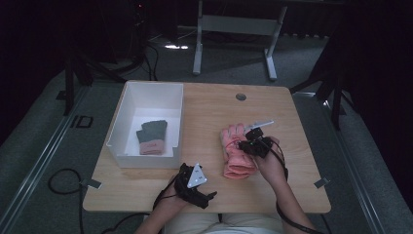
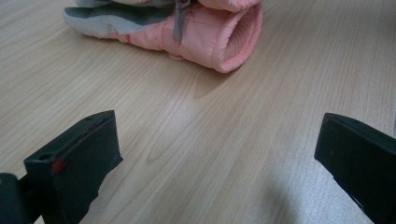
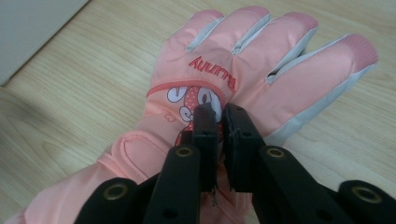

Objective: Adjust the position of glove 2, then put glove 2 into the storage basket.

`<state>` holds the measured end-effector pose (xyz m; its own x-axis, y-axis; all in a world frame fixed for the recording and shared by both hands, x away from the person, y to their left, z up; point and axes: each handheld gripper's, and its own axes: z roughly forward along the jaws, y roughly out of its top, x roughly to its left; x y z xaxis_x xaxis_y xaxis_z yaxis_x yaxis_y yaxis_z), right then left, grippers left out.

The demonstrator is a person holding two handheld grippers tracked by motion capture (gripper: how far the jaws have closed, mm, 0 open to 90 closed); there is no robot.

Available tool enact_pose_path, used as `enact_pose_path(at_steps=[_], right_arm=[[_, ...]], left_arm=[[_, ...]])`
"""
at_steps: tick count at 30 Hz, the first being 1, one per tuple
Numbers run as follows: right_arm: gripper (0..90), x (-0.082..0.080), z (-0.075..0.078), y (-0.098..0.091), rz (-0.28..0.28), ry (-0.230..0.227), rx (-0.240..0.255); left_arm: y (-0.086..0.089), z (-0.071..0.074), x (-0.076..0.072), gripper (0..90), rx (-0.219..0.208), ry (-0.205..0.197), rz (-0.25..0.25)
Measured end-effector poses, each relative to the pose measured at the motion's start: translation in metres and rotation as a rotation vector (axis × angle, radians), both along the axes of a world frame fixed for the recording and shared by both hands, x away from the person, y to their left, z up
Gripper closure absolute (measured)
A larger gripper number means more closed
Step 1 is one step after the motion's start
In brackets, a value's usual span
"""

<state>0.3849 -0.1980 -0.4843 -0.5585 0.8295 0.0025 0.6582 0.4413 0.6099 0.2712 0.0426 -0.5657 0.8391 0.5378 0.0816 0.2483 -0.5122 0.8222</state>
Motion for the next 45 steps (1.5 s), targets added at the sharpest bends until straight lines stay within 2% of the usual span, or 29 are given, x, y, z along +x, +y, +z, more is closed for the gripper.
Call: enact_pose_path(at_steps=[5, 8, 11, 15, 17, 20, 23, 25, 26, 29, 30, 32, 34, 35, 38, 40, 41, 43, 45], right_arm=[[76.3, 0.002, -0.003, 0.001, 0.013, -0.003, 0.014], [71.8, 0.001, 0.001, 0.003, 0.021, -0.013, 0.024], [68.3, 0.000, 0.014, 0.000, 0.034, -0.053, 0.042], [66.4, 0.002, 0.024, -0.006, 0.023, -0.088, 0.046], [66.0, 0.003, 0.026, -0.009, 0.013, -0.098, 0.047], [66.0, 0.005, 0.025, -0.012, 0.005, -0.100, 0.051], [65.6, 0.007, 0.023, -0.012, 0.008, -0.106, 0.049], [64.3, 0.010, 0.020, -0.013, 0.008, -0.100, 0.055], [64.2, 0.011, 0.018, -0.013, 0.007, -0.093, 0.054], [62.9, 0.011, 0.008, -0.017, 0.016, -0.078, 0.042], [62.2, 0.011, 0.003, -0.020, 0.016, -0.072, 0.041], [61.4, 0.012, -0.004, -0.027, 0.011, -0.056, 0.057], [59.5, 0.014, -0.009, -0.035, 0.009, -0.037, 0.083], [58.8, 0.015, -0.012, -0.039, 0.008, -0.024, 0.092], [55.6, 0.018, -0.018, -0.046, 0.018, -0.002, 0.094], [53.8, 0.020, -0.022, -0.049, 0.023, 0.015, 0.101], [53.3, 0.022, -0.023, -0.051, 0.030, 0.024, 0.102], [52.5, 0.024, -0.026, -0.053, 0.033, 0.049, 0.119], [51.9, 0.027, -0.030, -0.054, 0.047, 0.075, 0.135]], left_arm=[[-0.001, 0.000, 0.001, 0.0, -0.007, 0.011, 0.003], [0.000, 0.002, 0.001, 0.0, -0.020, 0.013, 0.009], [-0.001, 0.011, 0.002, 0.0, -0.038, 0.014, 0.029], [0.001, 0.032, 0.007, 0.0, -0.148, 0.043, 0.051], [0.001, 0.043, 0.012, 0.0, -0.173, 0.030, 0.064], [-0.003, 0.058, 0.024, 0.0, -0.157, 0.004, 0.082], [-0.012, 0.074, 0.039, 0.0, -0.142, 0.001, 0.086], [-0.020, 0.083, 0.051, 0.0, -0.120, 0.020, 0.109], [-0.024, 0.086, 0.058, 0.0, -0.123, 0.037, 0.107], [-0.036, 0.091, 0.076, 1.2, -0.118, 0.054, 0.116], [-0.040, 0.091, 0.082, 2.3, -0.121, 0.072, 0.119], [-0.047, 0.089, 0.095, 4.1, -0.097, 0.122, 0.130], [-0.055, 0.082, 0.107, 10.9, -0.036, 0.146, 0.164], [-0.056, 0.078, 0.114, 14.9, -0.034, 0.171, 0.176], [-0.059, 0.064, 0.135, 15.7, -0.047, 0.290, 0.210], [-0.060, 0.055, 0.145, 18.4, -0.051, 0.337, 0.230], [-0.060, 0.051, 0.150, 19.0, -0.064, 0.387, 0.225], [-0.061, 0.042, 0.158, 19.0, -0.061, 0.466, 0.217], [-0.065, 0.034, 0.160, 20.1, -0.029, 0.496, 0.215]])
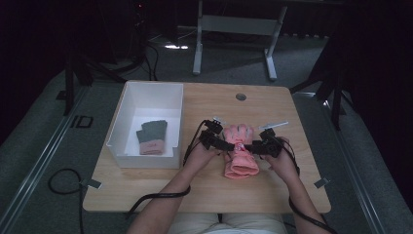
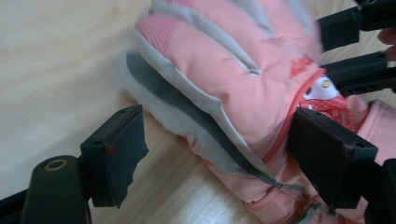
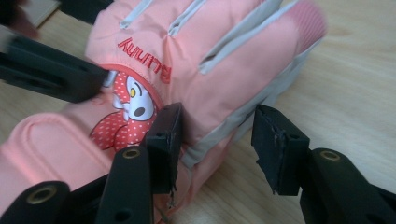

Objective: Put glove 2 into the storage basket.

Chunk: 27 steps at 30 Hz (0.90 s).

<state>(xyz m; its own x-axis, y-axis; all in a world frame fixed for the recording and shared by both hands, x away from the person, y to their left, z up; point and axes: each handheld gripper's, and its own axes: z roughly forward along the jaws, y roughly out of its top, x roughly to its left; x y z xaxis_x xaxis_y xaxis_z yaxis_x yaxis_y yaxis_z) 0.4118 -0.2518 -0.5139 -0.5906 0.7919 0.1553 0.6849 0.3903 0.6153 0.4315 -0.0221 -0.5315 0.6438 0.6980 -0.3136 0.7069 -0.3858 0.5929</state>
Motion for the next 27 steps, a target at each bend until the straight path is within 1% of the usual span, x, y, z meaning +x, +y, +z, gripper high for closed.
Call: enact_pose_path(at_steps=[1, 3, 4, 5, 6, 7, 10, 11, 12, 13, 14, 15, 17, 19, 24, 27], right_arm=[[51.3, 0.001, -0.002, 0.001, 0.007, 0.012, 0.008], [52.3, 0.004, -0.007, 0.003, 0.024, 0.037, 0.028], [53.4, 0.005, -0.010, 0.004, 0.028, 0.051, 0.048], [54.9, 0.007, -0.012, 0.004, 0.029, 0.063, 0.074], [56.1, 0.008, -0.014, 0.003, 0.030, 0.074, 0.094], [57.7, 0.008, -0.015, 0.003, 0.030, 0.083, 0.111], [62.0, 0.008, -0.016, 0.003, 0.032, 0.090, 0.122], [63.7, 0.007, -0.015, 0.004, 0.029, 0.090, 0.122], [65.5, 0.007, -0.015, 0.005, 0.022, 0.086, 0.125], [67.1, 0.005, -0.015, 0.006, 0.018, 0.076, 0.123], [68.3, 0.004, -0.014, 0.007, 0.018, 0.062, 0.121], [69.3, 0.003, -0.013, 0.006, 0.011, 0.061, 0.133], [70.2, 0.001, -0.009, 0.007, 0.014, 0.038, 0.131], [70.6, 0.000, -0.006, 0.006, 0.009, 0.033, 0.143], [71.0, -0.005, 0.011, 0.006, 0.014, -0.008, 0.169], [71.2, -0.006, 0.024, 0.008, 0.019, -0.035, 0.179]], left_arm=[[-0.001, -0.004, 0.002, 21.4, -0.008, 0.023, -0.004], [0.000, -0.011, 0.004, 29.8, -0.035, 0.059, -0.023], [0.002, -0.013, 0.006, 34.4, -0.064, 0.080, -0.035], [0.003, -0.015, 0.007, 38.9, -0.074, 0.096, -0.039], [0.004, -0.017, 0.008, 39.3, -0.095, 0.117, -0.039], [0.006, -0.019, 0.009, 43.2, -0.119, 0.136, -0.051], [0.007, -0.021, 0.010, 54.0, -0.155, 0.153, -0.072], [0.007, -0.020, 0.010, 60.7, -0.165, 0.155, -0.078], [0.006, -0.018, 0.009, 67.2, -0.153, 0.142, -0.086], [0.005, -0.016, 0.008, 71.2, -0.142, 0.131, -0.090], [0.005, -0.013, 0.008, 73.7, -0.140, 0.128, -0.090], [0.005, -0.010, 0.007, 75.2, -0.137, 0.127, -0.091], [0.004, -0.003, 0.006, 76.6, -0.131, 0.123, -0.098], [0.005, 0.005, 0.005, 77.4, -0.127, 0.114, -0.110], [0.008, 0.032, 0.002, 77.9, -0.115, 0.070, -0.124], [0.011, 0.048, 0.000, 78.2, -0.114, 0.041, -0.126]])
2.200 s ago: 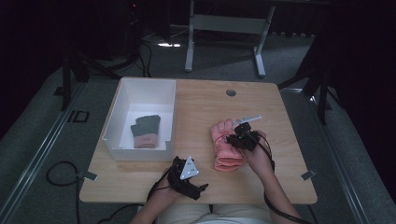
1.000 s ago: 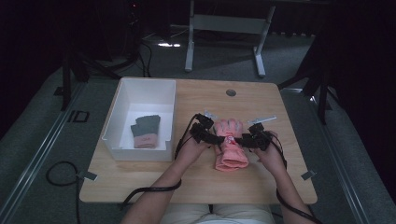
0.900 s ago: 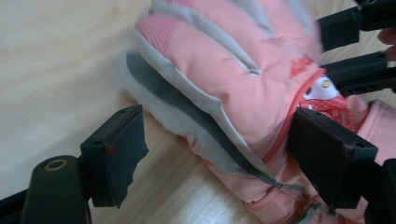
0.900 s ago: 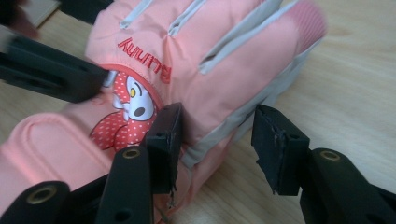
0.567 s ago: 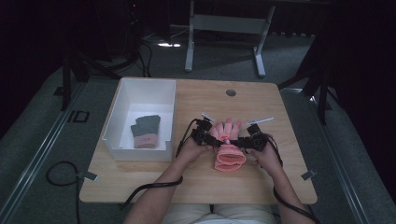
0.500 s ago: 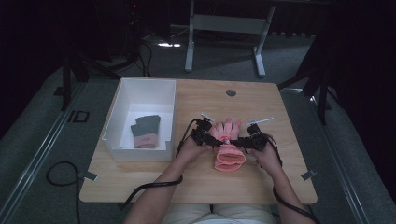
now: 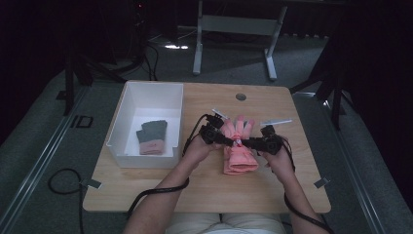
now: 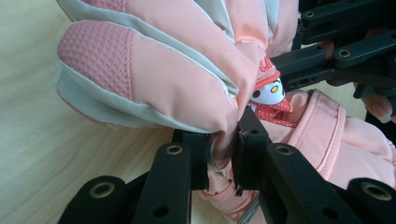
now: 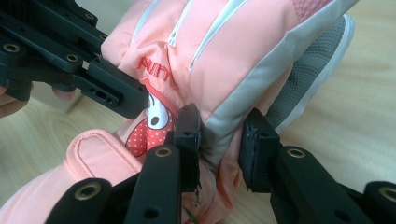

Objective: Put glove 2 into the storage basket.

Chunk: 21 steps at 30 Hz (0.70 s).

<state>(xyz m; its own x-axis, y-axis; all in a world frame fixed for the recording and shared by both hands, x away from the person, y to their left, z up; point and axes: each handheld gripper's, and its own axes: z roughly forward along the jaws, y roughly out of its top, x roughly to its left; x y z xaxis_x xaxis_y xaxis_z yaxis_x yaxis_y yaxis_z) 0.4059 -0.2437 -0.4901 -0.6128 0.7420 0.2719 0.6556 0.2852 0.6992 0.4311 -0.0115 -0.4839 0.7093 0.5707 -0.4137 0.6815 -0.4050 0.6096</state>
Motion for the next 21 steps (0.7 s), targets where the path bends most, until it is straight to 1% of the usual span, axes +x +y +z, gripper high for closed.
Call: enact_pose_path(at_steps=[2, 4, 12, 17, 21], right_arm=[[71.3, -0.001, 0.010, 0.001, 0.005, -0.016, 0.010], [71.3, -0.003, 0.019, 0.002, 0.007, -0.032, 0.024], [71.3, -0.005, 0.055, 0.010, 0.025, -0.097, 0.054], [71.4, -0.003, 0.076, 0.020, 0.038, -0.131, 0.061], [71.3, 0.000, 0.093, 0.029, 0.044, -0.155, 0.080]], left_arm=[[0.003, 0.011, -0.002, 78.1, -0.005, -0.017, -0.003], [0.006, 0.021, -0.002, 78.1, -0.018, -0.024, -0.008], [0.019, 0.062, -0.006, 78.1, -0.015, -0.086, -0.011], [0.029, 0.087, -0.005, 78.1, 0.003, -0.116, -0.003], [0.039, 0.109, -0.004, 78.1, 0.018, -0.136, 0.002]])
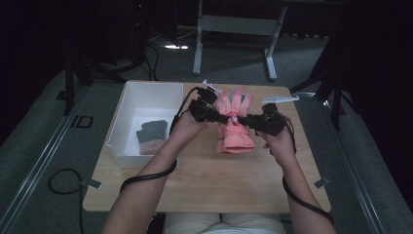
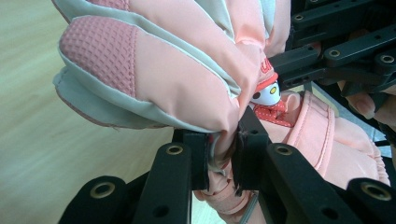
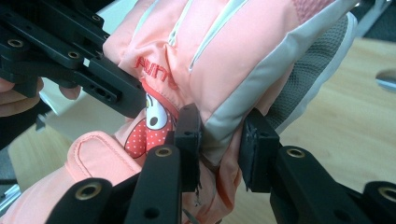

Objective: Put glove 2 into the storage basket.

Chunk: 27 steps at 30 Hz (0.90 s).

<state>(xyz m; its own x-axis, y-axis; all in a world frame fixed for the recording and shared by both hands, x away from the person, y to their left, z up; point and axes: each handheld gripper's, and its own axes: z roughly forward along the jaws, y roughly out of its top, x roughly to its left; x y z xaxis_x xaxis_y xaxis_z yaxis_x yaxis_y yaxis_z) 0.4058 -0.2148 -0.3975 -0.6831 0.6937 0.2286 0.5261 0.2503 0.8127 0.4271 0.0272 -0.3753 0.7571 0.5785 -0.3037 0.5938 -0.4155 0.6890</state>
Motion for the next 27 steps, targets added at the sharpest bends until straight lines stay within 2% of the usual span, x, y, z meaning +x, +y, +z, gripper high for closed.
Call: enact_pose_path(at_steps=[6, 11, 18, 27], right_arm=[[71.3, 0.005, 0.023, 0.018, 0.018, -0.031, 0.012], [71.3, 0.010, 0.040, 0.037, 0.041, -0.048, 0.022], [71.3, 0.016, 0.059, 0.070, 0.075, -0.070, 0.034], [71.3, 0.023, 0.076, 0.127, 0.131, -0.093, 0.037]], left_arm=[[0.020, 0.026, 0.001, 78.1, 0.002, -0.022, 0.017], [0.042, 0.044, 0.003, 78.0, 0.004, -0.029, 0.006], [0.076, 0.066, -0.002, 78.0, 0.021, -0.056, 0.061], [0.130, 0.085, -0.012, 78.1, 0.033, -0.064, 0.138]])
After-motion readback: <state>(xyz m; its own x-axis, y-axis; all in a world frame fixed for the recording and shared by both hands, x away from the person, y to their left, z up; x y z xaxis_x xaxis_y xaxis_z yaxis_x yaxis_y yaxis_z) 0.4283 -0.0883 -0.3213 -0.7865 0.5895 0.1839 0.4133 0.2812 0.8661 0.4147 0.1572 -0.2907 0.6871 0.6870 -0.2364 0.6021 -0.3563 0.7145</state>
